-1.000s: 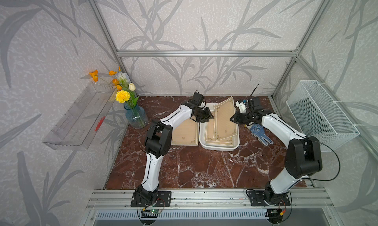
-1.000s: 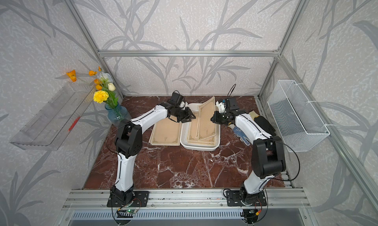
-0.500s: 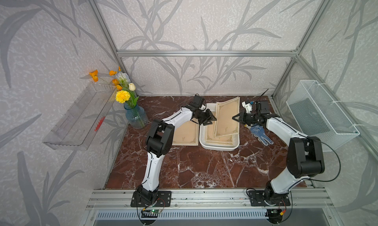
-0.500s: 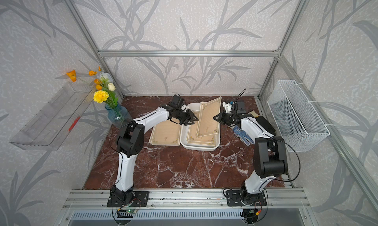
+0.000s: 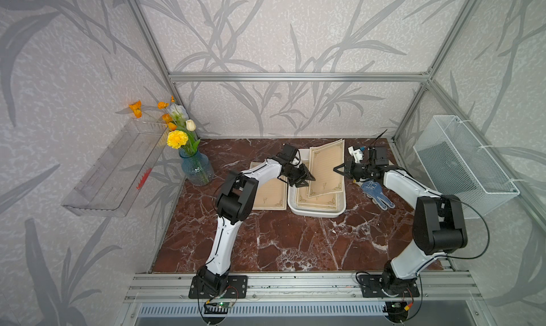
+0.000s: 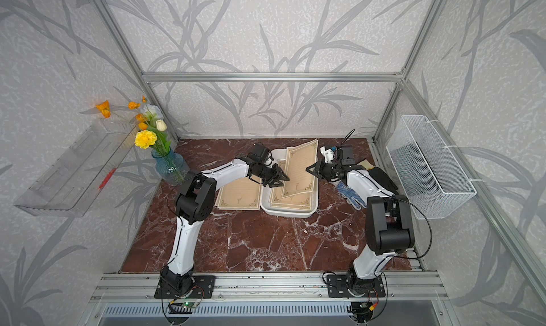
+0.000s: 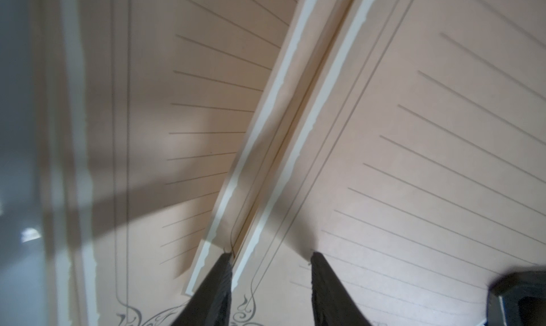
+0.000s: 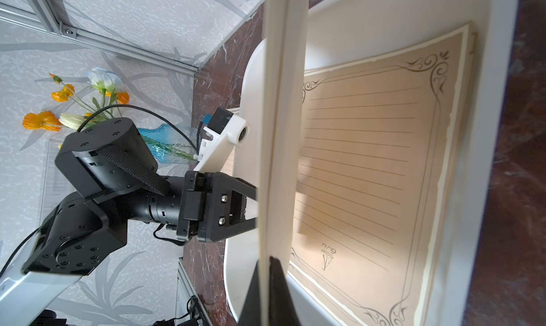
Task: Take out the stationery paper from the storage box
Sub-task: Place the multiple sheets of stationery in the storage box.
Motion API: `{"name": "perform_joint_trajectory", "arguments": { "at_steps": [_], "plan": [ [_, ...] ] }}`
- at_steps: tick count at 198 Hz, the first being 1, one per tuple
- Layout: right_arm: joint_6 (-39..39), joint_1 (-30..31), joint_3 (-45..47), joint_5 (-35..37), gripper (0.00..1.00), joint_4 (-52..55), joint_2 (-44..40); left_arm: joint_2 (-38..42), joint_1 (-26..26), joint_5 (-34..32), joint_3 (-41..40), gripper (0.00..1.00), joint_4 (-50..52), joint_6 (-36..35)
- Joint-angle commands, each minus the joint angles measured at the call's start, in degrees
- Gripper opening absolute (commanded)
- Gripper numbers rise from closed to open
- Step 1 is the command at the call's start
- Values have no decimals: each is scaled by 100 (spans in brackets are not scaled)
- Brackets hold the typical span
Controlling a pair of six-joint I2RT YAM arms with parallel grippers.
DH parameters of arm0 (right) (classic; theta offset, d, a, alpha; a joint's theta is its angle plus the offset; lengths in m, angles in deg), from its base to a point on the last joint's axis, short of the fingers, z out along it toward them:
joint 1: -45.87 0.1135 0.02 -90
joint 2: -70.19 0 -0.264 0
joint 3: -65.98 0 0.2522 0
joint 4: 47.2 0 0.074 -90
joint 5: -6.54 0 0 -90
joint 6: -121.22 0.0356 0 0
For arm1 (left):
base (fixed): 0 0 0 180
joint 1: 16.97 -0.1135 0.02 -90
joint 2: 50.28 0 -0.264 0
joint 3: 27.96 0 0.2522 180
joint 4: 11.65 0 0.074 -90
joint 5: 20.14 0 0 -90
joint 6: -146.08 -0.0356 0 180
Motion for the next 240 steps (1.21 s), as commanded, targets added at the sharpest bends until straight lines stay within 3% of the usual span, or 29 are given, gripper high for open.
{"name": "perform_joint_trajectory", "arguments": {
  "at_steps": [1, 80, 93, 108, 141, 202, 240],
  "plan": [
    [76, -38, 79, -132, 0, -208, 16, -59, 14, 298, -174, 44, -428, 277],
    [67, -65, 77, -95, 0, -129, 140, 38, 5, 875, -710, 38, -1789, 1234],
    [-54, -65, -10, 84, 0, 157, 140, 86, -5, 755, -695, 36, -1582, 1112],
    [-428, -19, -307, 435, 8, 884, 277, 144, -16, 482, -555, 36, -1071, 737],
    [-1375, 315, -1058, 1867, 18, 2479, 424, -17, -1, -97, -179, 38, -227, 251],
    [-1469, 567, -1201, 2191, 20, 2681, 612, -441, 41, -239, -77, 37, 79, 152],
    [-1685, 1089, -1647, 3035, 37, 3045, 757, -35, 31, -663, 135, 37, 369, -112]
  ]
}}
